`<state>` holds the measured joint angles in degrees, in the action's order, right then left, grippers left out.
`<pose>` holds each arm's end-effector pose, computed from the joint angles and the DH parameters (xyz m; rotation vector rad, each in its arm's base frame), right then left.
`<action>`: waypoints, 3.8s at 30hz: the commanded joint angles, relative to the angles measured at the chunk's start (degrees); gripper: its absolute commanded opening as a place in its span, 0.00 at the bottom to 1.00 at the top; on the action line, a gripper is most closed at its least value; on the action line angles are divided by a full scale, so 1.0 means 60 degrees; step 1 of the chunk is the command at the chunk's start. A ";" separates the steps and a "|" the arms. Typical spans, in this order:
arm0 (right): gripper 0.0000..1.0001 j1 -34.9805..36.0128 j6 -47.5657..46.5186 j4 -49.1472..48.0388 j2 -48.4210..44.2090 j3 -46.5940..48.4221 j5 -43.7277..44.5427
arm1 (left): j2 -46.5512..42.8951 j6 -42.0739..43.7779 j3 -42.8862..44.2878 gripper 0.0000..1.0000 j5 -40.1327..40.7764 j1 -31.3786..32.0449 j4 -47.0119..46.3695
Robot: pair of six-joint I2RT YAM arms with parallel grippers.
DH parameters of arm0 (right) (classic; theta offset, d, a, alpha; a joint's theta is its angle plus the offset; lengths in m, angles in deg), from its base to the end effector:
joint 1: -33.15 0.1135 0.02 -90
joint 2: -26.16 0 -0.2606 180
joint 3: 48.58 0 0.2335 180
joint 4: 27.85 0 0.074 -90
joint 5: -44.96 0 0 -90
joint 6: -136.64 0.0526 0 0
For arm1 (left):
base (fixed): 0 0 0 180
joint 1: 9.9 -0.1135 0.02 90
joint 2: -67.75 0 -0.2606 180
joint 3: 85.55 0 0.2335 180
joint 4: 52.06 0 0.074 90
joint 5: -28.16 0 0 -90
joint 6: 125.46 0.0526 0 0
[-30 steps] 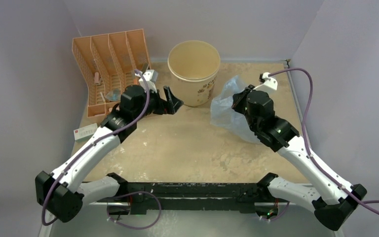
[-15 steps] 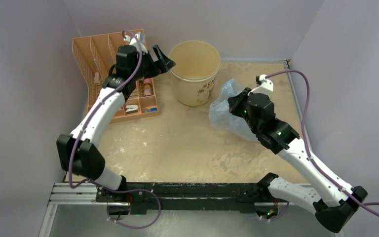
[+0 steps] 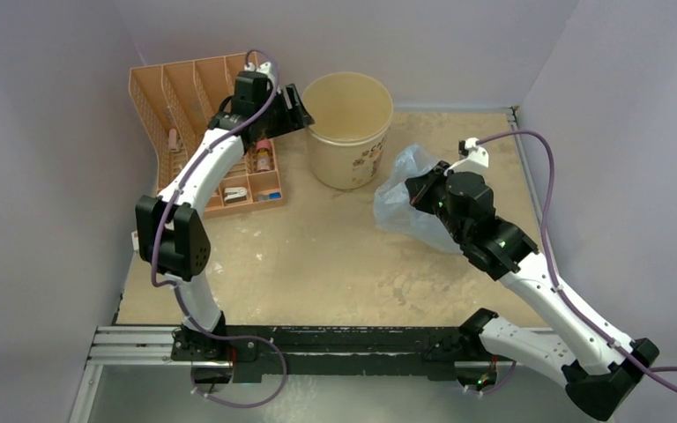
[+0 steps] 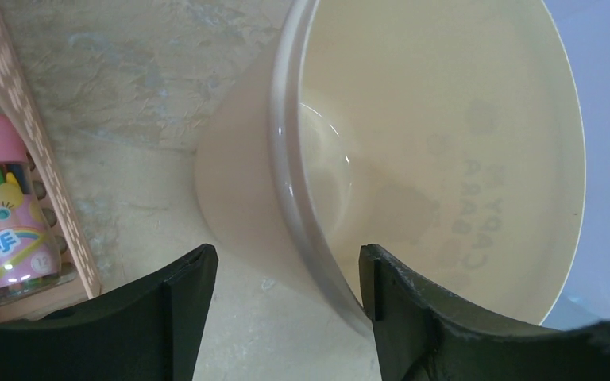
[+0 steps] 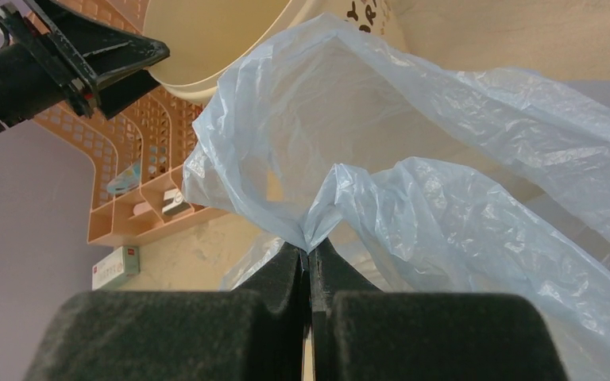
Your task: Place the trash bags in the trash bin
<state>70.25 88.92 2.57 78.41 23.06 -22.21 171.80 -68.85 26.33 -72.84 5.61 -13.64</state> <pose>0.1726 0.1049 0.3736 0.3742 1.7553 0.6565 0.4047 -0.1227 0.3342 -0.2197 2.1647 -0.7034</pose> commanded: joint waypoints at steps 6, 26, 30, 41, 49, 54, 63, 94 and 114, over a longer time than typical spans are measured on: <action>0.00 -0.0023 0.0083 -0.0673 0.0271 0.0038 -0.0969 | 0.0757 0.1518 0.1335 0.55 0.0136 0.0315 0.0732; 0.00 -0.0020 0.0328 -0.0245 -0.0662 0.0606 -0.0152 | -0.2565 0.2065 -0.1730 0.00 -0.0008 0.0473 0.0564; 0.00 -0.0017 0.0341 -0.0158 -0.0948 0.0636 0.0365 | -0.3000 0.2277 -0.1979 0.00 -0.1232 0.0484 0.1159; 0.00 -0.0024 0.0190 -0.1013 -0.1286 0.0593 -0.0308 | -0.4770 0.1694 -0.2922 0.00 0.0156 0.0596 0.2992; 0.00 -0.0026 0.0239 -0.0524 -0.0705 0.1066 -0.0852 | -0.5160 0.0922 -0.2729 0.03 0.0170 0.0598 0.3319; 0.00 -0.0024 0.0233 -0.0519 -0.0944 0.0961 -0.0710 | -0.5047 0.0995 -0.2412 0.04 0.0134 0.0600 0.3840; 0.00 -0.0017 0.0212 -0.0429 -0.1075 0.1008 -0.0696 | -0.5009 0.0301 -0.2525 0.14 0.0580 0.0636 0.3827; 0.00 -0.0022 -0.1673 0.1409 -0.1559 0.2448 -0.1623 | -0.7620 0.0005 -0.4369 0.77 0.0706 0.1414 0.2517; 0.00 -0.0020 -0.1979 0.1223 -0.2859 0.3235 -0.9280 | -1.4334 0.0421 -1.0461 0.77 -0.5956 0.1414 -0.1125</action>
<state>70.25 77.03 14.20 63.94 38.62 -65.03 87.34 -66.25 -32.73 -95.51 13.92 -10.95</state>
